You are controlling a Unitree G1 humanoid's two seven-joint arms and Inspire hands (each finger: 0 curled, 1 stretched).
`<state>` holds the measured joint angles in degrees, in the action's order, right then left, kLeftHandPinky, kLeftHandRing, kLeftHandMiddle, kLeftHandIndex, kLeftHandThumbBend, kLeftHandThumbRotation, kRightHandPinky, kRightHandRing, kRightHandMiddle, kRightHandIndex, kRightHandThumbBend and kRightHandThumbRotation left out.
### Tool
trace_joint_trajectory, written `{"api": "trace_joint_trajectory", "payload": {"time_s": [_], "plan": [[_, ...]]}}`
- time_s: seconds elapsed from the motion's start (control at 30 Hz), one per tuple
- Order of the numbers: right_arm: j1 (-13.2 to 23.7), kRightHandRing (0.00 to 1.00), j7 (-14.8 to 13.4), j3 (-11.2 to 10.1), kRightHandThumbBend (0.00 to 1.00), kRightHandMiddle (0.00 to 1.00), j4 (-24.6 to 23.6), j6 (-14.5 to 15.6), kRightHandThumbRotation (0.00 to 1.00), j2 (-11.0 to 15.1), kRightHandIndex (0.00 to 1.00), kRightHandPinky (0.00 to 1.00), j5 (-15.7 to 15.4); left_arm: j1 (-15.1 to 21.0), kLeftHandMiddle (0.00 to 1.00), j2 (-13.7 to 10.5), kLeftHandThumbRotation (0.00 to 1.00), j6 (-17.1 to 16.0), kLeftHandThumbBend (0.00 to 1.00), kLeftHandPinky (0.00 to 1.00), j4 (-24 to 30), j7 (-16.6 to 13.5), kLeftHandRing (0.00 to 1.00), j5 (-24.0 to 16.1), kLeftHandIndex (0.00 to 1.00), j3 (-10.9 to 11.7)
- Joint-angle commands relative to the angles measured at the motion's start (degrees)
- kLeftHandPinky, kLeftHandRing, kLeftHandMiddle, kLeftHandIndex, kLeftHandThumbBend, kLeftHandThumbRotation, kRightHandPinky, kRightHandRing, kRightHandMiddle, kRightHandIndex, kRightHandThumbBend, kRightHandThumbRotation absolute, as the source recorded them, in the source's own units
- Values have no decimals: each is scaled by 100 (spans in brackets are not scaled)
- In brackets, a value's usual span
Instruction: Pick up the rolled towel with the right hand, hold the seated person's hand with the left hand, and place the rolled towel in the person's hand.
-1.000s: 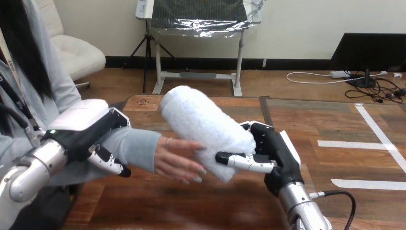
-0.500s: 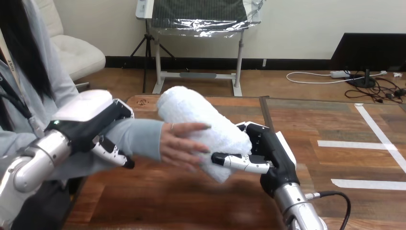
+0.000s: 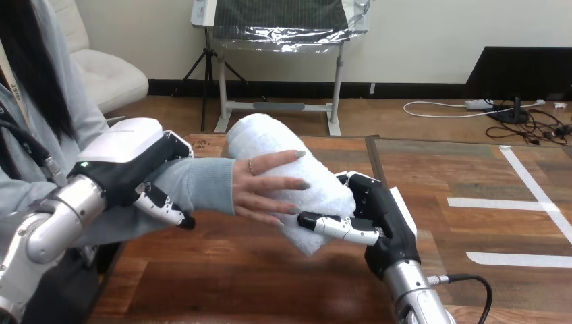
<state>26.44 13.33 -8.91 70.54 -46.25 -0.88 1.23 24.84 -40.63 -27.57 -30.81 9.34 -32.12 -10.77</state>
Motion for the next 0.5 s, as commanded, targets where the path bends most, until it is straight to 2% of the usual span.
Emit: {"api": "trace_joint_trajectory", "payload": {"time_s": [0.0,0.23,0.47], "plan": [[171,34,3,158,76,45,-167,-307,0,-189,43,28,-90,920,40,210,0,-80,86,29,656,-53,34,86,40,48],[80,34,-168,274,78,45,-166,-418,0,-251,43,28,-265,993,40,293,0,-235,87,31,516,-185,35,44,40,16],[-12,33,-225,309,78,45,-159,-505,0,-330,43,27,-340,1005,40,345,0,-222,88,30,519,-177,35,50,39,13]]}}
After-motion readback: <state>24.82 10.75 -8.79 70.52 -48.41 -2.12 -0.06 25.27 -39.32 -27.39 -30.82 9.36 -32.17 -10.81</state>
